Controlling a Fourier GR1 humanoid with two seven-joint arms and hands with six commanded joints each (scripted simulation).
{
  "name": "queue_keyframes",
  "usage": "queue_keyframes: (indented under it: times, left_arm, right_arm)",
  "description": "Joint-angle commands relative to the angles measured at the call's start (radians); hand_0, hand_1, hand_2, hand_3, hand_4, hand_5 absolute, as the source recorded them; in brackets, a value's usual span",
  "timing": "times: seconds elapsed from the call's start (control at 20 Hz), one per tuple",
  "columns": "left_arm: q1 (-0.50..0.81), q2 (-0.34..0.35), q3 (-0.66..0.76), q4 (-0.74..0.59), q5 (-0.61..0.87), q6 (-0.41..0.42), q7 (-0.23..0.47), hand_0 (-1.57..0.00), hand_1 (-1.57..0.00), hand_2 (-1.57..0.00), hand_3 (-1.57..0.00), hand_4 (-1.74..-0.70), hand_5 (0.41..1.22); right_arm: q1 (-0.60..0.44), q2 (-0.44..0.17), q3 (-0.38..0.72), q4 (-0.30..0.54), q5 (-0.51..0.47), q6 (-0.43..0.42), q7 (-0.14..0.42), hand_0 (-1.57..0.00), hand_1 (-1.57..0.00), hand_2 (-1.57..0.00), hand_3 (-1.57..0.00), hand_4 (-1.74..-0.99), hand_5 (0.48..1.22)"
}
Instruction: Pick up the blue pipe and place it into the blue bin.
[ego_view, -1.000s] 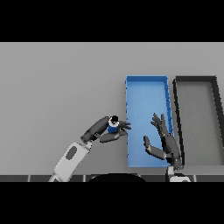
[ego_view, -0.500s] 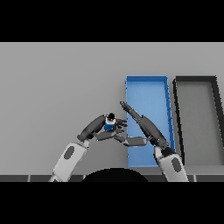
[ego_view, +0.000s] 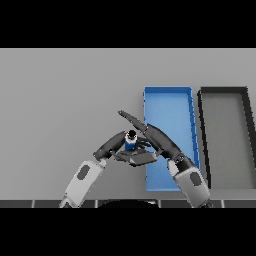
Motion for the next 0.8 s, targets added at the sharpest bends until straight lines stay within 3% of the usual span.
queue_keyframes:
  times: [0.0, 0.1, 0.15, 0.25, 0.4, 0.5, 0.55, 0.65, 0.75]
  left_arm:
    - [-0.005, 0.003, 0.007, -0.002, -0.007, 0.000, -0.004, -1.57, -1.57, -1.57, -1.57, -1.47, 1.221]
    - [0.012, 0.007, 0.006, -0.013, -0.026, 0.000, 0.004, -1.57, -1.57, -1.57, -1.57, -1.47, 1.221]
    - [0.013, 0.003, 0.008, -0.013, -0.029, -0.007, 0.008, -1.57, -1.57, -1.57, -1.57, -1.46, 1.221]
    - [0.006, -0.009, 0.016, -0.015, -0.019, -0.015, 0.060, -1.57, -1.57, -1.57, -1.57, -1.56, 1.221]
    - [0.023, -0.003, 0.012, -0.024, -0.046, -0.013, 0.071, -1.57, -1.57, -1.57, -1.57, -1.64, 1.221]
    - [0.038, -0.024, 0.019, -0.031, -0.016, -0.027, 0.038, -1.57, -1.57, -1.57, -1.52, -1.68, 1.221]
    - [0.031, -0.032, 0.031, -0.028, 0.001, -0.036, 0.034, -1.57, -1.57, -1.57, -1.53, -1.69, 1.221]
    - [0.018, -0.040, 0.044, -0.017, 0.006, -0.051, 0.034, -1.57, -1.57, -1.57, -1.49, -1.71, 1.221]
    - [0.021, -0.048, 0.053, -0.013, 0.003, -0.058, 0.029, -1.57, -1.57, -1.57, -1.44, -1.72, 1.221]
  right_arm:
    - [-0.034, 0.006, -0.010, 0.029, -0.006, 0.003, 0.010, -0.03, -0.04, -0.09, 0.00, -1.184, 0.516]
    - [-0.047, 0.004, -0.007, 0.047, -0.019, 0.022, 0.028, -0.07, -0.11, -0.17, -0.04, -1.204, 0.497]
    - [-0.057, 0.005, -0.008, 0.072, -0.015, 0.031, 0.019, -0.17, -0.22, -0.26, -0.13, -1.233, 0.487]
    - [-0.087, 0.017, -0.009, 0.102, -0.021, 0.041, 0.015, -0.51, -0.53, -0.54, -0.40, -1.331, 0.489]
    - [-0.102, 0.039, -0.005, 0.118, -0.024, 0.034, 0.010, -1.01, -1.02, -1.04, -0.87, -1.514, 0.550]
    - [-0.092, 0.065, 0.014, 0.125, -0.030, 0.026, -0.008, -1.22, -1.22, -1.23, -1.02, -1.581, 0.650]
    - [-0.089, 0.070, 0.012, 0.133, -0.040, 0.018, -0.023, -1.29, -1.29, -1.30, -1.10, -1.606, 0.765]
    - [-0.091, 0.063, 0.022, 0.137, -0.043, 0.005, -0.028, -1.39, -1.39, -1.40, -1.25, -1.648, 0.929]
    - [-0.079, 0.051, 0.044, 0.128, -0.034, -0.001, -0.052, -1.45, -1.45, -1.46, -1.36, -1.680, 1.034]
